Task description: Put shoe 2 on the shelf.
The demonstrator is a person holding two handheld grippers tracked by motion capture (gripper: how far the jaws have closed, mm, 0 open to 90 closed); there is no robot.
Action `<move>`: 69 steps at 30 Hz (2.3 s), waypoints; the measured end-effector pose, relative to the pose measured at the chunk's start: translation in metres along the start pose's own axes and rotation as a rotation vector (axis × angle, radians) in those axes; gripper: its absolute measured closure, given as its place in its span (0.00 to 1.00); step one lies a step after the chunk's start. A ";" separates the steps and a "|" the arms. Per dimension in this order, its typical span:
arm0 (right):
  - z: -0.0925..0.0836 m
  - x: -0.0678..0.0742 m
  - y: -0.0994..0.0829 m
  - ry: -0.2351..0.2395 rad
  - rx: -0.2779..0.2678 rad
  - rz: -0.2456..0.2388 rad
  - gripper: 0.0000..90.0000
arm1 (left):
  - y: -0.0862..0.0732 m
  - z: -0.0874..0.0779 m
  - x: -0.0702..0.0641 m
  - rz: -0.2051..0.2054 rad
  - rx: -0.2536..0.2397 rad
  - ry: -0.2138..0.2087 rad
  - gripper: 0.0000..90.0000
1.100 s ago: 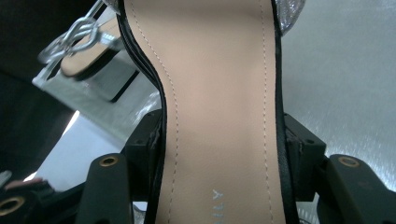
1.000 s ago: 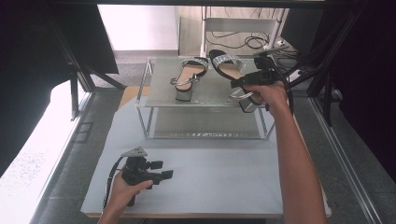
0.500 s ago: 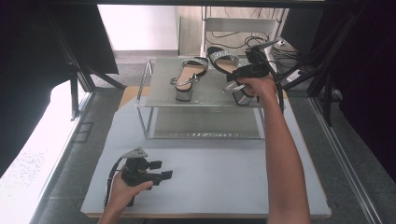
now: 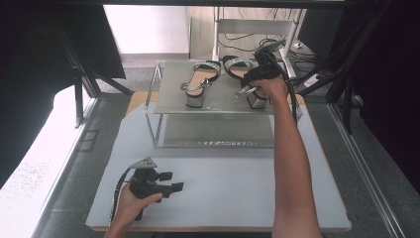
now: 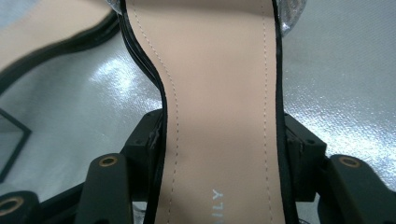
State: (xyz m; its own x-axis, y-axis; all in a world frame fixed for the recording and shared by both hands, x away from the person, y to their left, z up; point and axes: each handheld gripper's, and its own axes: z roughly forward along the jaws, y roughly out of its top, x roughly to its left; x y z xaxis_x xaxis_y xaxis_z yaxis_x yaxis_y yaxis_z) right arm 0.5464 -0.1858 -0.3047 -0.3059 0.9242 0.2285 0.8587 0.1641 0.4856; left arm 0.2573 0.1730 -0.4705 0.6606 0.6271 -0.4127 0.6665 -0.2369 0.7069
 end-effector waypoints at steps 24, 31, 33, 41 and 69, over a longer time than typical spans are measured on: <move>-0.035 0.019 -0.010 -0.066 -0.284 -0.080 0.27 | 0.002 0.014 -0.011 0.014 0.017 0.002 0.35; -0.034 0.017 -0.013 -0.148 -0.314 -0.130 0.22 | 0.013 0.013 -0.025 0.030 -0.013 0.018 0.35; -0.027 0.019 -0.009 -0.156 -0.293 -0.142 0.18 | 0.015 0.013 -0.027 0.036 -0.019 0.022 0.35; -0.018 0.017 0.007 -0.146 -0.358 -0.109 0.21 | 0.017 0.007 -0.017 0.031 -0.026 0.041 0.35; -0.081 -0.039 -0.112 -0.003 -0.371 -0.189 0.95 | 0.161 -0.028 0.018 -0.043 -0.266 0.267 0.97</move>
State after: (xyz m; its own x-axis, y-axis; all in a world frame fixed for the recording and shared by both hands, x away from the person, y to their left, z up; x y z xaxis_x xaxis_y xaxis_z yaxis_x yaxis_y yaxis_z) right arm 0.4290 -0.2687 -0.2992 -0.4424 0.8907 0.1044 0.5810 0.1959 0.7900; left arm 0.3670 0.1674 -0.3480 0.4969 0.8122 -0.3057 0.5553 -0.0268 0.8312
